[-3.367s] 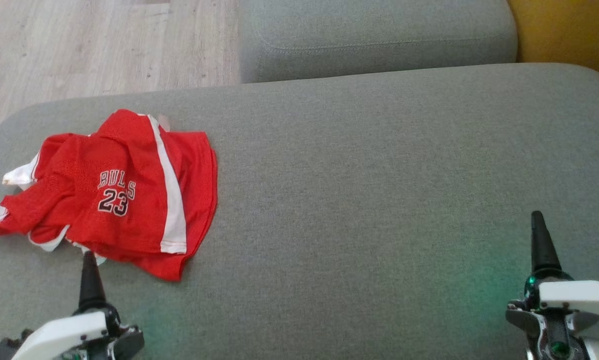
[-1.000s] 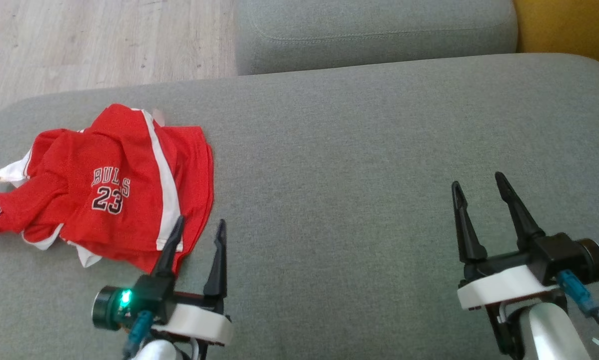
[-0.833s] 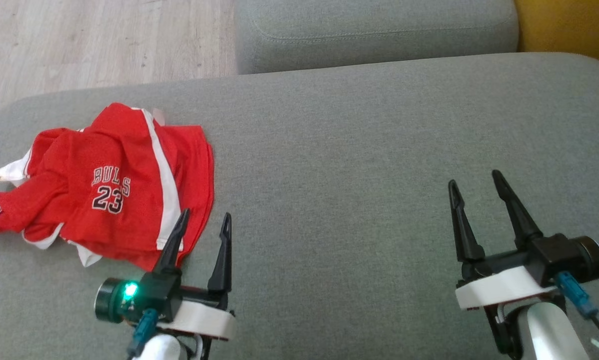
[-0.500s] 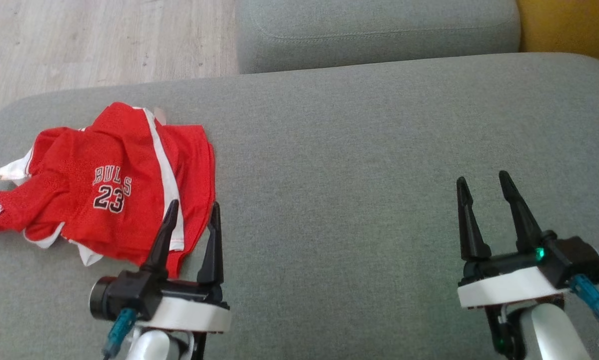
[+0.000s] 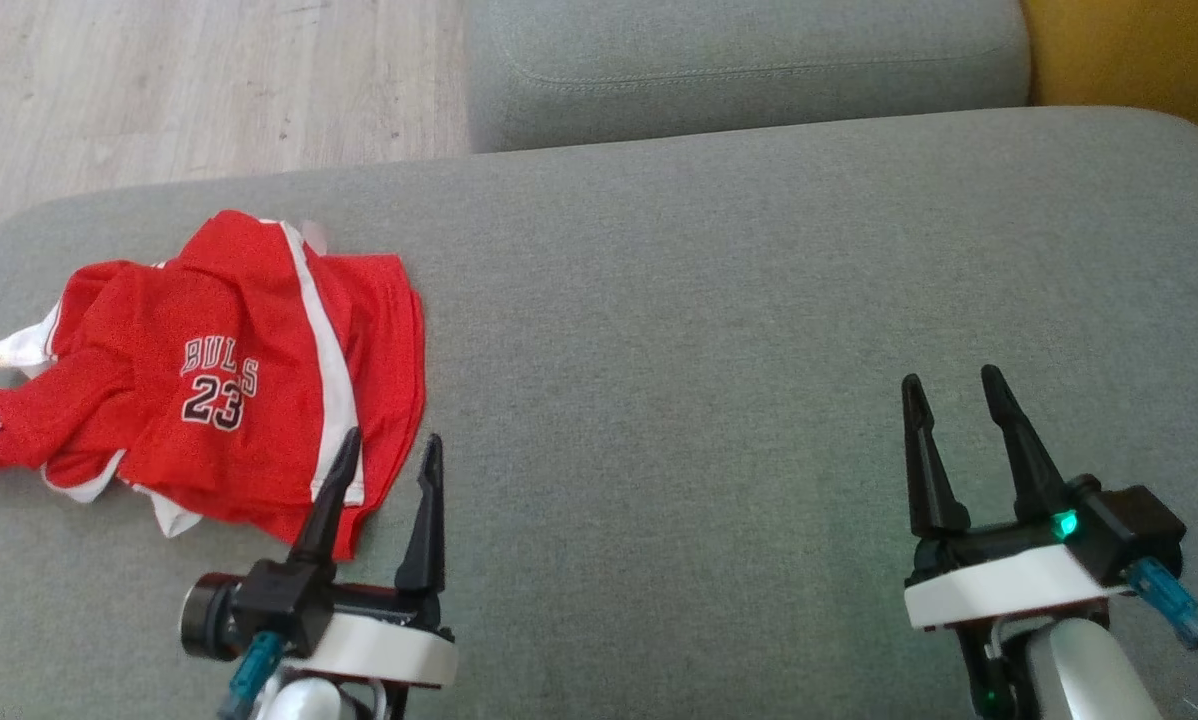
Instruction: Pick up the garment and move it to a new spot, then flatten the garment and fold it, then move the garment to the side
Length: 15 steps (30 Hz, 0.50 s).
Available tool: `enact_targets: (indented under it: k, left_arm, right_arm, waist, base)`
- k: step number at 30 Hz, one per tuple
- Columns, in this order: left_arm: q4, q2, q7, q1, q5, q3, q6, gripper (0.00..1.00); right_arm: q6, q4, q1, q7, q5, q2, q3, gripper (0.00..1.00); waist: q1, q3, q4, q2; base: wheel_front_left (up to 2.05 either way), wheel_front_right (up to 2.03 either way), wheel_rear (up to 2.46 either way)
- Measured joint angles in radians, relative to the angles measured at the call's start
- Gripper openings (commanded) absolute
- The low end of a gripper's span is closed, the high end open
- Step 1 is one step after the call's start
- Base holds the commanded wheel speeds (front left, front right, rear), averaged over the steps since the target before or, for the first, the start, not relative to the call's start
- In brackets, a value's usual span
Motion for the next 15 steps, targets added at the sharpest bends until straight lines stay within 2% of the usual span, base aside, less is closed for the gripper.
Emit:
enact_targets:
  k: [8,15]
  left_arm:
    - [0.000,-0.001,0.000,0.000,0.000,0.011,-0.007,1.00]
    - [-0.002,-0.001,0.000,0.002,0.008,0.040,0.010,1.00]
  right_arm:
    - [0.000,0.003,0.000,0.000,-0.009,0.000,0.008,1.00]
    - [0.000,0.005,0.003,0.000,-0.006,-0.001,0.034,1.00]
  waist:
    - [0.0001,-0.003,0.035,0.0000]
    - [0.0000,-0.018,0.091,0.0000]
  base:
    - [0.00,0.00,0.00]
    - [0.00,0.00,0.00]
